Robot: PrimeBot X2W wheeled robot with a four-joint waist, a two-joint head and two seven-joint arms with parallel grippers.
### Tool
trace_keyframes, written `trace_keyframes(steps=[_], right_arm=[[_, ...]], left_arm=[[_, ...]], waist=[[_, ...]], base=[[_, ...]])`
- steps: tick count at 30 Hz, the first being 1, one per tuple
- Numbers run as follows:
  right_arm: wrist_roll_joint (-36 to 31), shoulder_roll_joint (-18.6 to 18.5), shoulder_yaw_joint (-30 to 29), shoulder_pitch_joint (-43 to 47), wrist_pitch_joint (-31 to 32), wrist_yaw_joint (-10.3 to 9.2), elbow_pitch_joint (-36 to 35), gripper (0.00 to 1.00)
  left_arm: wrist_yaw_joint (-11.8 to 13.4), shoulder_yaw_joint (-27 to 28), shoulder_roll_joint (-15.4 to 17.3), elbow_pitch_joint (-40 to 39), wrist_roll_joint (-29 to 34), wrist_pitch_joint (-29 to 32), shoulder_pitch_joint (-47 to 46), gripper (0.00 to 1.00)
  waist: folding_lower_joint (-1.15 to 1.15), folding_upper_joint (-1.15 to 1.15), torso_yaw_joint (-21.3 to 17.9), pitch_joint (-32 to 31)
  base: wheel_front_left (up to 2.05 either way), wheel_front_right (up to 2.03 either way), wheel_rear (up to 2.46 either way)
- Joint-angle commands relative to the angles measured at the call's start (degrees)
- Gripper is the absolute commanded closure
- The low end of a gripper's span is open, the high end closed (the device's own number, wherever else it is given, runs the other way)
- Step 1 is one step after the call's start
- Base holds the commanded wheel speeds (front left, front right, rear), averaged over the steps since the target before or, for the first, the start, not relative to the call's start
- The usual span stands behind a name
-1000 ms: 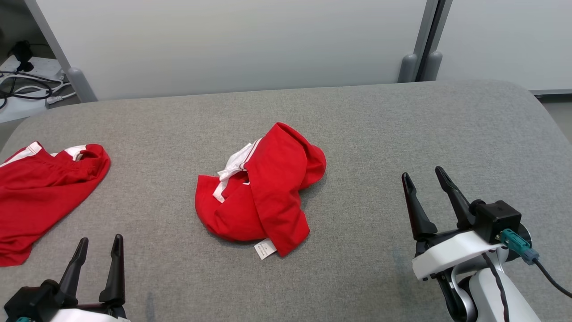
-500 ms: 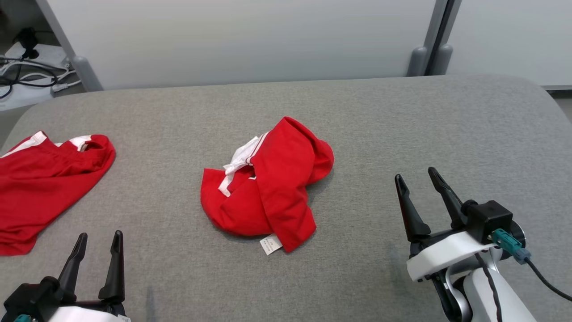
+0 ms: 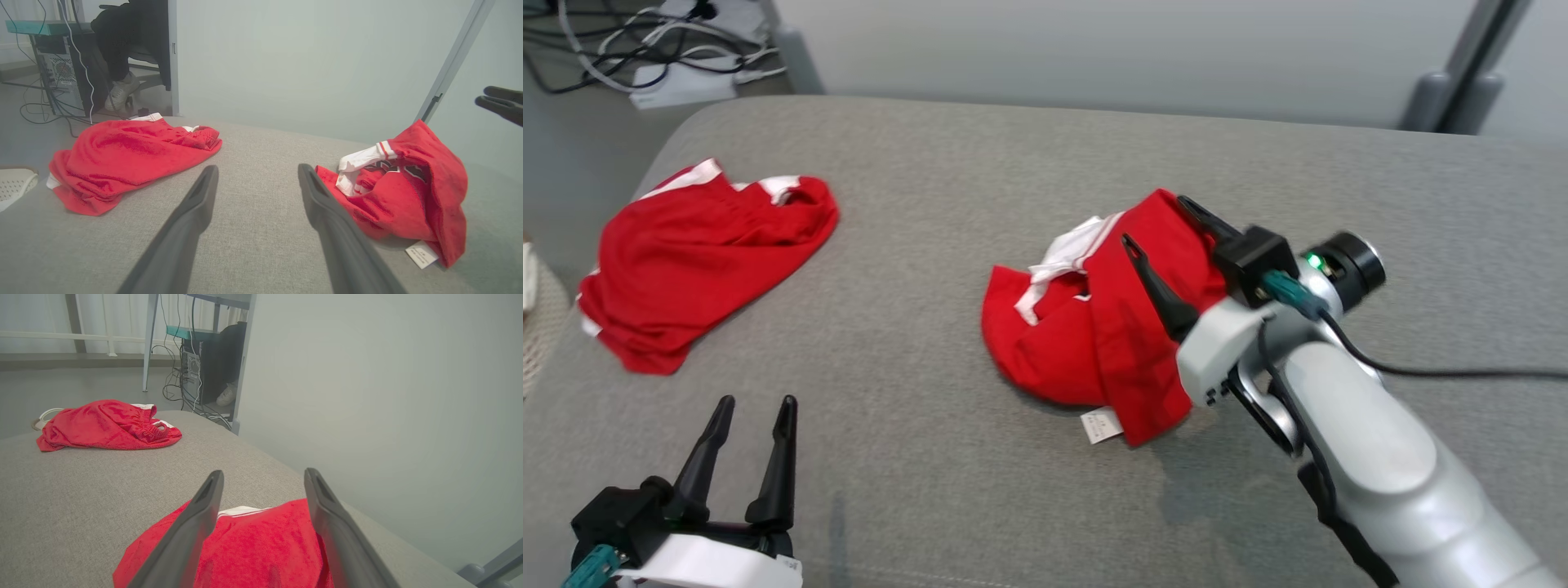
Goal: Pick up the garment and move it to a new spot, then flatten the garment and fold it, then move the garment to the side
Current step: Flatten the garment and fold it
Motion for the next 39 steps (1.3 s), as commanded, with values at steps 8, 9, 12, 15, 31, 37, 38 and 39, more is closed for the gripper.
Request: trace_keyframes(steps=[8,9,12,15,31,37,38,39], right_arm=[[-1.77,0.74,9.39,-12.91,10.66,0.06,9.4,0.0],[-2.02,0.74,10.15,-13.67,12.2,0.06,10.9,0.0],[-2.0,0.74,10.99,-15.21,15.85,0.06,14.68,0.0],[-2.46,0.74,10.6,-16.12,18.81,0.06,17.82,0.0],[-9.43,0.74,2.64,-15.36,20.63,0.06,16.37,1.0],[-4.79,0.74,5.89,-19.09,10.4,0.06,7.59,1.0],[-3.34,0.74,6.86,-20.13,8.61,0.06,6.0,1.0],[-1.95,0.74,7.67,-21.35,6.95,0.06,4.71,1.0]], left_arm=[[-0.39,-2.92,2.03,-1.89,-3.76,-0.34,-5.12,0.0],[-0.39,-3.34,2.14,-1.9,-4.07,-0.34,-5.37,0.0],[-0.39,-4.27,2.3,-1.72,-4.88,-0.34,-5.99,0.0],[-0.39,-4.68,2.44,-1.67,-5.71,-0.34,-6.49,0.0],[-0.4,-7.51,3.86,-3.72,-7.77,-0.34,-8.89,0.0],[-0.4,-9.71,4.15,-3.84,-7.9,-0.34,-8.69,0.0],[-0.4,-10.08,4.13,-3.77,-7.85,-0.34,-8.63,0.0],[-0.4,-10.49,4.1,-3.7,-7.79,-0.34,-8.52,0.0]], waist=[[0.0,0.0,9.78,3.91],[0.0,0.0,10.5,4.14],[0.0,0.0,12.39,4.84],[0.0,0.0,13.72,5.56],[0.0,0.0,14.29,8.18],[0.0,0.0,13.03,7.37],[0.0,0.0,12.86,7.1],[0.0,0.0,12.69,6.84]], base=[[0.0,0.0,0.0],[0.0,0.0,0.0],[0.0,0.0,0.0],[0.0,0.0,0.0],[0.0,0.0,0.0],[0.0,0.0,0.0],[0.0,0.0,0.0],[0.0,0.0,0.0]])
